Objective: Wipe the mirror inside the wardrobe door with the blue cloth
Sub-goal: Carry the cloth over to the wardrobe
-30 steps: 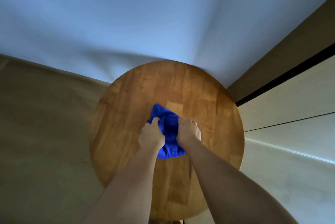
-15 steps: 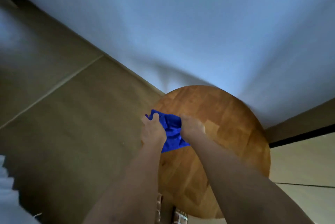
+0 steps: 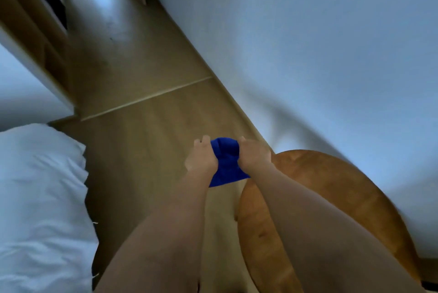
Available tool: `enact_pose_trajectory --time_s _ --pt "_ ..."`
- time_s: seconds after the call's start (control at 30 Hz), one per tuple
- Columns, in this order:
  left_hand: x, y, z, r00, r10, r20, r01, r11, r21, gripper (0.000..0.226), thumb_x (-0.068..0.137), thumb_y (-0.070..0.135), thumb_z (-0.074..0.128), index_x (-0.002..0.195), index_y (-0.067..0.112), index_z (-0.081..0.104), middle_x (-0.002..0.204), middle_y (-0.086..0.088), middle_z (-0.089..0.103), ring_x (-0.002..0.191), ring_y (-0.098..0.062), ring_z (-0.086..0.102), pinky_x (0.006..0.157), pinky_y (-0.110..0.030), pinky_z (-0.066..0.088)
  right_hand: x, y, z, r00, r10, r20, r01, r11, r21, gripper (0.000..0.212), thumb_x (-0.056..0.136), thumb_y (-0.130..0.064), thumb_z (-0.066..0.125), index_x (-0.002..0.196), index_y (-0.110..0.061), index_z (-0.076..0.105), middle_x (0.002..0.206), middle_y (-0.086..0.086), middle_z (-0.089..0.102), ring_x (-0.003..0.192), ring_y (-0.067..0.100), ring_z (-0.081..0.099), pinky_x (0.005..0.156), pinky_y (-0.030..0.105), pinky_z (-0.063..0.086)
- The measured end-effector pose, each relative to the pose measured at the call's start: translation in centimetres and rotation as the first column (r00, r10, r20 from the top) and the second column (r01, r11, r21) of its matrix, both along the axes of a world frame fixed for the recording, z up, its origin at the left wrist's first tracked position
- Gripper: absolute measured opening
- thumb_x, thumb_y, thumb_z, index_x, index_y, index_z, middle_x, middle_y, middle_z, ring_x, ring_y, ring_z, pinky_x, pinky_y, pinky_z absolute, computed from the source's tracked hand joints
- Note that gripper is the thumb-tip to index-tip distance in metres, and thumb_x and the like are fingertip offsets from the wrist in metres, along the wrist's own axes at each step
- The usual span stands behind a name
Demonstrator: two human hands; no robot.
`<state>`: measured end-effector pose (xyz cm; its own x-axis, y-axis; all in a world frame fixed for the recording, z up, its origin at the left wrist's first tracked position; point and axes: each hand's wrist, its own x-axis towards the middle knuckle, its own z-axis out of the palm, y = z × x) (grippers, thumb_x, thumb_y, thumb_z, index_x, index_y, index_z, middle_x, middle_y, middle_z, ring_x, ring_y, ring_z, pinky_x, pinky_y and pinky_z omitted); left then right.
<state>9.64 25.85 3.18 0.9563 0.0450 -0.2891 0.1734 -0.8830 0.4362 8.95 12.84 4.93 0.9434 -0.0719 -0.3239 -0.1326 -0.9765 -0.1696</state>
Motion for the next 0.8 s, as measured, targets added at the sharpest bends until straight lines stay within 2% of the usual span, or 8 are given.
enact_pose_trajectory --time_s 0.2,0.33,0.4,0.57,0.63,0.73,0.8 --pt "5.2 9.3 1.9 0.993 0.118 0.017 -0.118 0.992 0.046 0.027 0.091 0.008 0.045 0.117 0.016 0.043 0.117 -0.007 0.046 0.087 -0.025 0.052 0.064 -0.037 0.041 6.3 9.4 1.8 0.995 0.101 0.029 -0.100 0.995 -0.012 0.029 0.089 -0.014 0.051 0.117 -0.017 0.044 0.106 0.006 0.058 0.091 0.025 0.059 0.064 0.033 0.044" --pt "8.8 14.8 2.7 0.988 0.153 0.032 -0.155 0.985 0.077 0.030 0.092 0.012 0.049 0.121 0.018 0.042 0.119 -0.005 0.045 0.081 -0.020 0.046 0.062 -0.034 0.038 10.4 14.9 2.5 0.989 0.140 0.053 -0.138 0.990 -0.026 0.029 0.089 -0.014 0.051 0.117 -0.016 0.044 0.105 0.006 0.058 0.082 0.023 0.055 0.061 0.033 0.040" --pt "10.5 16.8 2.8 0.984 0.171 0.040 -0.174 0.981 0.087 0.029 0.092 0.013 0.049 0.120 0.018 0.042 0.118 -0.005 0.046 0.080 -0.019 0.045 0.060 -0.034 0.038 12.3 16.9 2.7 0.986 0.156 0.064 -0.154 0.988 -0.029 0.030 0.090 -0.015 0.052 0.119 -0.017 0.043 0.105 0.006 0.059 0.085 0.023 0.057 0.061 0.032 0.040" --pt "14.5 20.4 2.5 0.977 0.210 0.032 -0.212 0.972 0.099 0.031 0.092 0.013 0.050 0.121 0.019 0.043 0.119 -0.005 0.046 0.085 -0.023 0.052 0.061 -0.034 0.038 16.9 20.5 2.4 0.972 0.221 0.077 -0.217 0.974 -0.058 0.033 0.090 -0.015 0.051 0.122 -0.017 0.042 0.108 0.007 0.059 0.091 0.024 0.060 0.061 0.033 0.039" --pt "16.3 21.3 2.3 0.972 0.232 0.023 -0.233 0.968 0.096 0.032 0.091 0.012 0.050 0.122 0.020 0.043 0.119 -0.004 0.046 0.083 -0.022 0.050 0.061 -0.034 0.038 18.9 21.5 2.1 0.971 0.230 0.069 -0.227 0.972 -0.057 0.033 0.090 -0.015 0.052 0.121 -0.017 0.043 0.107 0.006 0.058 0.087 0.023 0.058 0.060 0.033 0.038" --pt "19.5 22.4 2.0 0.967 0.255 0.023 -0.256 0.960 0.111 0.033 0.092 0.012 0.050 0.123 0.021 0.043 0.121 -0.004 0.046 0.092 -0.024 0.055 0.062 -0.034 0.038 22.3 22.7 1.6 0.967 0.248 0.063 -0.245 0.968 -0.057 0.032 0.090 -0.015 0.052 0.121 -0.016 0.043 0.108 0.007 0.057 0.080 0.022 0.054 0.060 0.032 0.038" --pt "22.2 22.8 1.8 0.961 0.275 0.032 -0.277 0.955 0.107 0.033 0.091 0.011 0.050 0.122 0.020 0.043 0.120 -0.004 0.047 0.094 -0.024 0.055 0.063 -0.034 0.038 25.2 23.2 1.4 0.962 0.268 0.062 -0.264 0.963 -0.056 0.032 0.089 -0.015 0.053 0.120 -0.016 0.042 0.108 0.007 0.057 0.086 0.024 0.058 0.061 0.032 0.038"
